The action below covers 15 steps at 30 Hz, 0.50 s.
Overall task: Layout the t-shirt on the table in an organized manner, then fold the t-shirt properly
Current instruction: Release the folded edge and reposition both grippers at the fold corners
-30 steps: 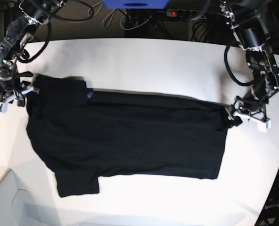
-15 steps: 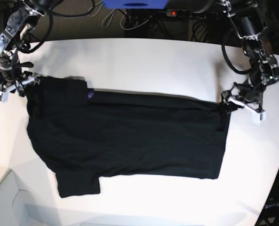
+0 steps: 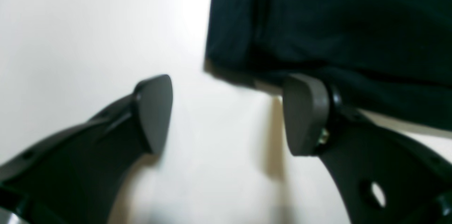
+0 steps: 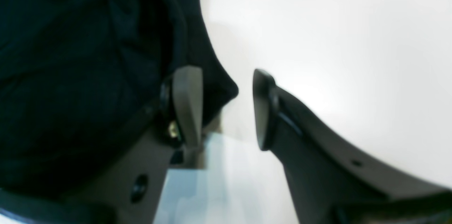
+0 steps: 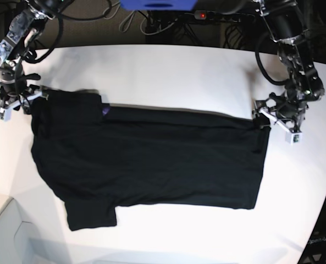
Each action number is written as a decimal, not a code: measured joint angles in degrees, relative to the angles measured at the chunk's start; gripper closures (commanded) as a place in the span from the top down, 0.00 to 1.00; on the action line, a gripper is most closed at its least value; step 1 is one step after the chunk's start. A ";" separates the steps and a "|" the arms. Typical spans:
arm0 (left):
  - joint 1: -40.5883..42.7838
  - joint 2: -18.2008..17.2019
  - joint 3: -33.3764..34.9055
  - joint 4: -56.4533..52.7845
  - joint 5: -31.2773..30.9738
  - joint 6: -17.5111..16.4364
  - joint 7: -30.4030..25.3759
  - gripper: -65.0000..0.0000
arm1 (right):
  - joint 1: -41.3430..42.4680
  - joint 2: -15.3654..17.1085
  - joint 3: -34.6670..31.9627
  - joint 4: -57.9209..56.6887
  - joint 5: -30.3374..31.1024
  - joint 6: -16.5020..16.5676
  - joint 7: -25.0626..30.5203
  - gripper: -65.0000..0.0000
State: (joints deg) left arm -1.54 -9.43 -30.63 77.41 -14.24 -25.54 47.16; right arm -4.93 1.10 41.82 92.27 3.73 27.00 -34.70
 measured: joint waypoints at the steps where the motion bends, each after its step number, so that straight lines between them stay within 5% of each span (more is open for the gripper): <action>1: -0.50 0.07 0.00 -0.04 0.79 -0.02 0.07 0.72 | 0.00 0.00 -0.04 0.00 -0.02 0.00 0.00 0.37; 9: -5.90 0.52 -0.02 -8.20 0.31 -0.61 -2.54 0.69 | -0.04 0.04 0.07 0.00 -0.07 -0.02 -0.04 0.37; 15: -6.54 0.07 3.10 -9.49 0.11 -0.63 -3.67 0.41 | -0.04 0.15 0.17 -0.02 -0.09 0.00 -0.04 0.37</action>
State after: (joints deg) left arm -8.08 -9.37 -27.53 67.92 -14.13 -26.17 43.48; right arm -4.97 1.26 42.00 92.25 3.64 27.00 -34.74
